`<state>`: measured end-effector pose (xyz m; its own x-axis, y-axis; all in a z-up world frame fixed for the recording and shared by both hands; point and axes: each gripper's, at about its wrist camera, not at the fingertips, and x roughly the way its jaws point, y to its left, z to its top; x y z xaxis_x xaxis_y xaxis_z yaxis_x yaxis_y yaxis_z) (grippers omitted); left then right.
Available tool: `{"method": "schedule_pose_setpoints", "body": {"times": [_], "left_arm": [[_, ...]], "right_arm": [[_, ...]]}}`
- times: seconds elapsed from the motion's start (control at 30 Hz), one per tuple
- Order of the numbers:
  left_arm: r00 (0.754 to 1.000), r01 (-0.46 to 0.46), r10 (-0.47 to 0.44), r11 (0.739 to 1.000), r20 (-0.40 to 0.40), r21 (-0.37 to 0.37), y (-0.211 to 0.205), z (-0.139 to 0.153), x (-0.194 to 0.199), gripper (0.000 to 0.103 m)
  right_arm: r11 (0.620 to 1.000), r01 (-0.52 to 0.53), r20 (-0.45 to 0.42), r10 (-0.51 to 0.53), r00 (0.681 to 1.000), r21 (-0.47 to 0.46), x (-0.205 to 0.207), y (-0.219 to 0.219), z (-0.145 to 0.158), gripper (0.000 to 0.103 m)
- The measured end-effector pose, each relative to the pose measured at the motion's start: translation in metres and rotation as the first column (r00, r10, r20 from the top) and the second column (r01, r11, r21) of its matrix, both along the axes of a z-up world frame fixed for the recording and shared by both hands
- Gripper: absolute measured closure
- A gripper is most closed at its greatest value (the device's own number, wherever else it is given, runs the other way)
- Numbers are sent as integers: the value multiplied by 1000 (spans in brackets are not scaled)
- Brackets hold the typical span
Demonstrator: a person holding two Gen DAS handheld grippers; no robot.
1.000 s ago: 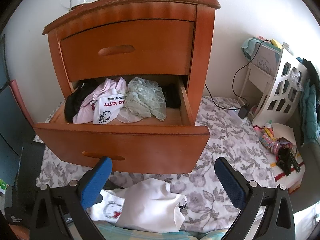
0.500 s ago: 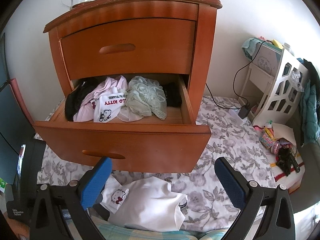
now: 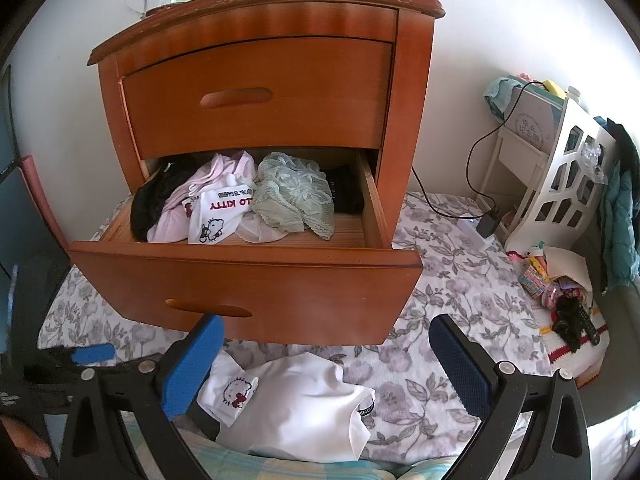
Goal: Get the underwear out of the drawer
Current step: 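Move the left gripper back into the open drawer toward the pink clothes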
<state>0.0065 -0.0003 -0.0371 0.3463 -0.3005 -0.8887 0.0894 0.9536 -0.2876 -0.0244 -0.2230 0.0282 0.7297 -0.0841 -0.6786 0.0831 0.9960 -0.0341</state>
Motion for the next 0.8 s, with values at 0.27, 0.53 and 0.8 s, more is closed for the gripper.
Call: {"method": "schedule_pose_setpoints", "body": {"times": [0.27,0.53,0.8], "left_arm": [[993,37,-36,999,108,-7,7,46,-7,8],[940,-60,59,998,336,-10,40,108,-8,8],[923,-158,164,986,348,-46,78,120,8,8]], "right_arm": [[1000,2,9,-2,1000,-1,-3,-1,2,0],[1000,8,10,-8,1000,-1,3,-3,1,0],[1000,16,24,-16,1000,-5,10,-5,6,0]]}}
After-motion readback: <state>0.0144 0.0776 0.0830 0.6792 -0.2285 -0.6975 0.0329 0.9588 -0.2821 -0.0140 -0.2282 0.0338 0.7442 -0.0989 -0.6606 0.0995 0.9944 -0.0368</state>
